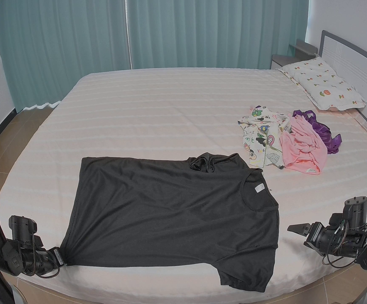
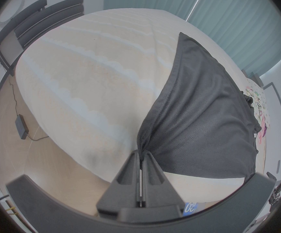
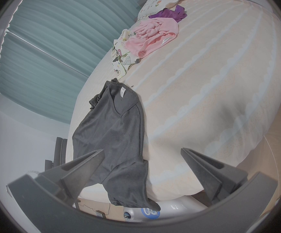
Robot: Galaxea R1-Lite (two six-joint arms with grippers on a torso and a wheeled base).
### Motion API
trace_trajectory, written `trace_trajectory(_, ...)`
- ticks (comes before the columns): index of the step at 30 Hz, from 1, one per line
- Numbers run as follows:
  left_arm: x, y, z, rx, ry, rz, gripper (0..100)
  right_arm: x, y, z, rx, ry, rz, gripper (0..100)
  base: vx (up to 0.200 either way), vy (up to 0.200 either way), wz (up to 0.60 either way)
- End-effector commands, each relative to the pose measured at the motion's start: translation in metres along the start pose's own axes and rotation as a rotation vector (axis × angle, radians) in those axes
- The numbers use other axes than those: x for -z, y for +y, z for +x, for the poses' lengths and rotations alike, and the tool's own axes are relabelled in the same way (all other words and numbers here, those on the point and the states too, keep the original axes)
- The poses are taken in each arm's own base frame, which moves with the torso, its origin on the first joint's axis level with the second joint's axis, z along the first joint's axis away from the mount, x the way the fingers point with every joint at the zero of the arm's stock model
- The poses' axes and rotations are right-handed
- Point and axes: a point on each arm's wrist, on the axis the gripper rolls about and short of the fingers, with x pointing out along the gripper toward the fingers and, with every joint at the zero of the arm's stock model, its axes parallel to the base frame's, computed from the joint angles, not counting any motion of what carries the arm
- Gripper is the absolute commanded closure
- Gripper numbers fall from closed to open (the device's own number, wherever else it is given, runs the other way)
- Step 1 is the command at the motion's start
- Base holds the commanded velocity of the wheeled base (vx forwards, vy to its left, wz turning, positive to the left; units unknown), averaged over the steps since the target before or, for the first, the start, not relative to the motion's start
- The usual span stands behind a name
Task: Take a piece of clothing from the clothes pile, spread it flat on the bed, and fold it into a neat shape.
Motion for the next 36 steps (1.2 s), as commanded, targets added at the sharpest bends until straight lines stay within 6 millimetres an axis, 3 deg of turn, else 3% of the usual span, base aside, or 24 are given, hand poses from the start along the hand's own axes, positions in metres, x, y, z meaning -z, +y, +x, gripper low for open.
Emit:
trace_trajectory(1, 0.003, 0.005, -0.002, -0.018, 0.013, -0.019, 100, 0.000, 0.000, 0.000, 0.000, 0.002, 0.000, 0, 0.000, 0.000, 0.00)
trace_trajectory(9, 0.008, 0.005, -0.014, -0.005, 0.052, 0.016, 100, 0.000, 0.000, 0.000, 0.001, 0.003, 0.000, 0, 0.000, 0.000, 0.00)
trace_trajectory(10, 0.008, 0.005, -0.014, -0.005, 0.052, 0.017, 0, 0.000, 0.000, 0.000, 0.001, 0.002, 0.001, 0, 0.000, 0.000, 0.00)
trace_trajectory(14, 0.008, 0.005, -0.017, 0.000, 0.052, 0.028, 0, 0.000, 0.000, 0.000, 0.001, 0.003, 0.000, 0, 0.000, 0.000, 0.00)
trace_trajectory(22, -0.005, -0.007, -0.048, 0.259, -0.082, -0.017, 0, -0.008, 0.010, -0.001, -0.067, -0.049, 0.048, 0, 0.000, 0.000, 0.00)
trace_trajectory(36, -0.007, -0.009, -0.050, 0.291, -0.071, -0.172, 0, -0.016, 0.041, 0.027, -0.180, -0.073, 0.042, 0, 0.000, 0.000, 0.00)
